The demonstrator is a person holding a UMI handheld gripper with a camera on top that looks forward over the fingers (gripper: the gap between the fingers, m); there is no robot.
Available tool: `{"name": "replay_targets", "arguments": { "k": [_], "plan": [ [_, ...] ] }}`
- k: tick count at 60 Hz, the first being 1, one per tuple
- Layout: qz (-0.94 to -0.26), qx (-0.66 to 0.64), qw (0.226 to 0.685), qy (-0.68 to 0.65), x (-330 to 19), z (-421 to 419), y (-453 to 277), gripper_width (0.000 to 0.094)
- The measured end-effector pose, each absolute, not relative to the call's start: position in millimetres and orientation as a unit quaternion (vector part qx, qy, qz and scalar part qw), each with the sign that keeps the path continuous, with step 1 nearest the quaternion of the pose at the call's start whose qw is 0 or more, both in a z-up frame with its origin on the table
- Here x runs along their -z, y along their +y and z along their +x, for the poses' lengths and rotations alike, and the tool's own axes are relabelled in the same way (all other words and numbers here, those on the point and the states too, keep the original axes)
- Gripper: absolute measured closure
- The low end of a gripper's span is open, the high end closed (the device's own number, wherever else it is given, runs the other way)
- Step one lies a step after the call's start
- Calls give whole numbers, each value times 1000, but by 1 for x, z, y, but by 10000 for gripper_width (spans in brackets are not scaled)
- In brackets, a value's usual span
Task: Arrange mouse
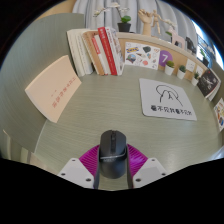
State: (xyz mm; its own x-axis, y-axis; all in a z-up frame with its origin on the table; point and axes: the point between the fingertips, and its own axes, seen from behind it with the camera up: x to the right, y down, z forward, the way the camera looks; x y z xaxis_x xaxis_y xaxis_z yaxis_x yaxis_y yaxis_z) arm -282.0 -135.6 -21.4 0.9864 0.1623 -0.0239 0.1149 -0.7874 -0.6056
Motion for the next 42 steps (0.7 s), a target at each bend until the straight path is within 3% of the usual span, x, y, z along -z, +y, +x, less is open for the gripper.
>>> {"name": "replay_targets", "arguments": {
  "k": [7,19,26,37,42],
  "plan": [
    [-948,-29,309,-71,22,-282,-136,645],
    [-950,-28,297,-88,13,-282,-129,646],
    [-935,-30,344,-87,-43,-275,-95,645],
    [-887,-18,457,-64,-172,-238,-5,647],
    [-869,-2,492,-55,-213,-210,32,644]
  ]
}}
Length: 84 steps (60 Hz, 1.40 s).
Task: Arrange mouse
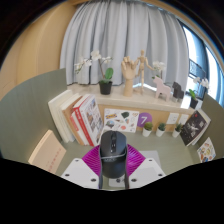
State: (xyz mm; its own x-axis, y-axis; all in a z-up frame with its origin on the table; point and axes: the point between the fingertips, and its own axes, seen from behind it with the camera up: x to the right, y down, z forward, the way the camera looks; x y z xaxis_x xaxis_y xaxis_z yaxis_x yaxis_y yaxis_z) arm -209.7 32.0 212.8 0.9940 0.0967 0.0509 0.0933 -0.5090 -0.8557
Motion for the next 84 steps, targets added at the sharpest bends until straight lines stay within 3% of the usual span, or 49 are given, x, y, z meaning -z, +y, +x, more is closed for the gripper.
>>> {"name": "replay_targets", "arguments": {
  "k": [5,10,29,41,52,62,68,71,84],
  "plan": [
    [-860,11,508,-44,-231,-177,66,645],
    [-867,18,497,-33,-216,-146,95,648],
    [-934,17,355,-21,-46,-81,111,649],
    [-954,9,296,-42,16,-80,86,615],
    [-949,-9,313,-28,16,-82,87,519],
    [-953,-17,301,-31,17,-81,87,458],
    [-959,6,282,-36,13,-73,83,255],
    [-957,11,286,-38,1,-74,82,186],
    [-934,21,356,-24,-99,-83,60,184]
  ]
}}
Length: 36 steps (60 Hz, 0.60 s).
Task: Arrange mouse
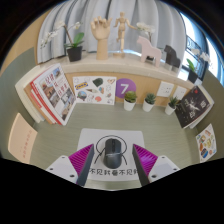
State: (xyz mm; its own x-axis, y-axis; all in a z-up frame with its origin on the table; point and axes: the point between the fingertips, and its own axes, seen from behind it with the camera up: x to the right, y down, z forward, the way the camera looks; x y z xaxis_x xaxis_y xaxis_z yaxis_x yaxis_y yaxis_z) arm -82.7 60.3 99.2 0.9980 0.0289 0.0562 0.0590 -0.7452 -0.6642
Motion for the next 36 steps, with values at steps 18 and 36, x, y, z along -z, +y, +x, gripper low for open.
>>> {"name": "replay_targets", "arguments": {
  "k": [18,36],
  "plan": [
    [-892,19,452,12,-213,-105,-20,181],
    [-882,14,471,20,-223,-129,-93,185]
  ]
}}
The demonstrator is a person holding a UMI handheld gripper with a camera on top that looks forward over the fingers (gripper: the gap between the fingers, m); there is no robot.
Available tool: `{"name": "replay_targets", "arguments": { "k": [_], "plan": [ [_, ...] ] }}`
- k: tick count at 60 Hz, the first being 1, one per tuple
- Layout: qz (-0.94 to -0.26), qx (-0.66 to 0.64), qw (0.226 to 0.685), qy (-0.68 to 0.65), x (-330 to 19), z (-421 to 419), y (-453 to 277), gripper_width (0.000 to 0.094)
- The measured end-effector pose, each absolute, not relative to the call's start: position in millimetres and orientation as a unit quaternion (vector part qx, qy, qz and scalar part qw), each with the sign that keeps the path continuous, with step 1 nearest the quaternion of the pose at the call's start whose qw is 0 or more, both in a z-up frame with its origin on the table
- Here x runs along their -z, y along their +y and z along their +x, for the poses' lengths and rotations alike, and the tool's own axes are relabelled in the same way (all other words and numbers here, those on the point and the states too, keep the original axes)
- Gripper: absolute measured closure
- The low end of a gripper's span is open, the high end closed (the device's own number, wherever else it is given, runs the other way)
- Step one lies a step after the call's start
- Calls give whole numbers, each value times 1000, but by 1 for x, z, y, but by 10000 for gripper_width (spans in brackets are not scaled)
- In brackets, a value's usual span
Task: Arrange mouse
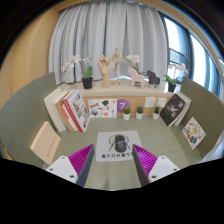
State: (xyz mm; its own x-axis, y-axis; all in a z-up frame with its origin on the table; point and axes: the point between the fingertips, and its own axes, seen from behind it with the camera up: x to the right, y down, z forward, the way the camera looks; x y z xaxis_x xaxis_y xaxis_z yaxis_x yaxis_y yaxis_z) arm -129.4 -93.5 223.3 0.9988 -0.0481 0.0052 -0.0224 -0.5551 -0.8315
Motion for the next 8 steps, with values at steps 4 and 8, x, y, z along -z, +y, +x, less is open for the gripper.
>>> {"name": "replay_targets", "arguments": {
  "k": [4,8],
  "plan": [
    [-884,17,468,18,-219,-132,-104,182],
    [-887,24,462,13,-212,-133,-113,184]
  ]
}}
